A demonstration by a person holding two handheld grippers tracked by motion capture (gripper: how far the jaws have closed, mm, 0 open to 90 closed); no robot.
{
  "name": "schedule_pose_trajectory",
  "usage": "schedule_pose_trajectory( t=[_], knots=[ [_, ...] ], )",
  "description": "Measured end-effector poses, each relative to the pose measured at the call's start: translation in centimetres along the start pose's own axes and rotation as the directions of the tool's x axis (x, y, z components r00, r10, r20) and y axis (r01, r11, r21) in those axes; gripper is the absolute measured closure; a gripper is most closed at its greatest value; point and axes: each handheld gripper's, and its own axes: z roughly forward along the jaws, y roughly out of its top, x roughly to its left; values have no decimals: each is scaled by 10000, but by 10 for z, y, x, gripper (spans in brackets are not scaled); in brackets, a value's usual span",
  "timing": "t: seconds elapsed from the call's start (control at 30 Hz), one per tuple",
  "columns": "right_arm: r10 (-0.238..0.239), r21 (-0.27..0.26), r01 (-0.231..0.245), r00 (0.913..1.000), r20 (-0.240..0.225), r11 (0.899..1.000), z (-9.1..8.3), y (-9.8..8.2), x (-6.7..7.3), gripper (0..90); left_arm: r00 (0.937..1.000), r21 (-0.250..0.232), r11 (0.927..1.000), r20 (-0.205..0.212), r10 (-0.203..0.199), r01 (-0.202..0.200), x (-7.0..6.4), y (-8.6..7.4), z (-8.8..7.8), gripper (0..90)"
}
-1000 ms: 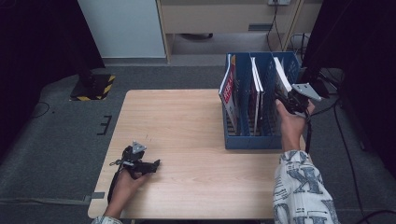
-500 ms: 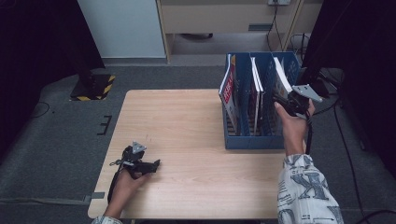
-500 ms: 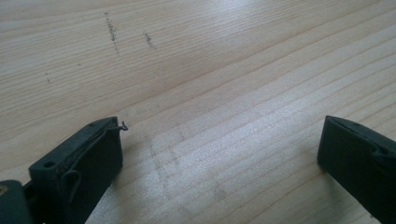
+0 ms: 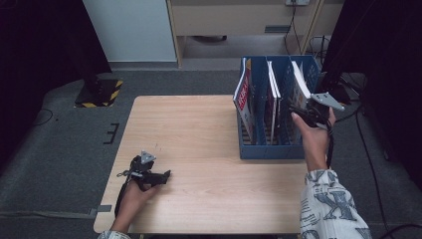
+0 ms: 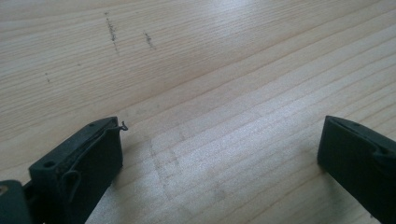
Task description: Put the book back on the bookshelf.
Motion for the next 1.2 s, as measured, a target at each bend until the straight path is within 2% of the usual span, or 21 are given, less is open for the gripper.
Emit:
schedule_pose_trajectory(
  t=[0.43, 0.73, 1.0, 1.2],
  knots=[
    [52, 326, -55, 9999, 92, 9995, -4, 0, -1, 124, 10000, -4, 10000, -1, -1, 1, 0, 0, 0, 0],
    [202, 486, -199, 9998, -57, 9986, -14, -8, -5, 73, 10000, -4, 10000, -2, 0, 0, 0, 0, 0, 0],
    [213, 497, -203, 9996, -187, 9986, -28, -14, -7, 67, 10000, 0, 10000, -5, 1, -1, 0, 0, 0, 0],
    [241, 576, -215, 9987, -449, 9981, -37, -19, -5, 65, 10000, 2, 10000, -12, -11, 11, 0, 0, 0, 0]
  ],
)
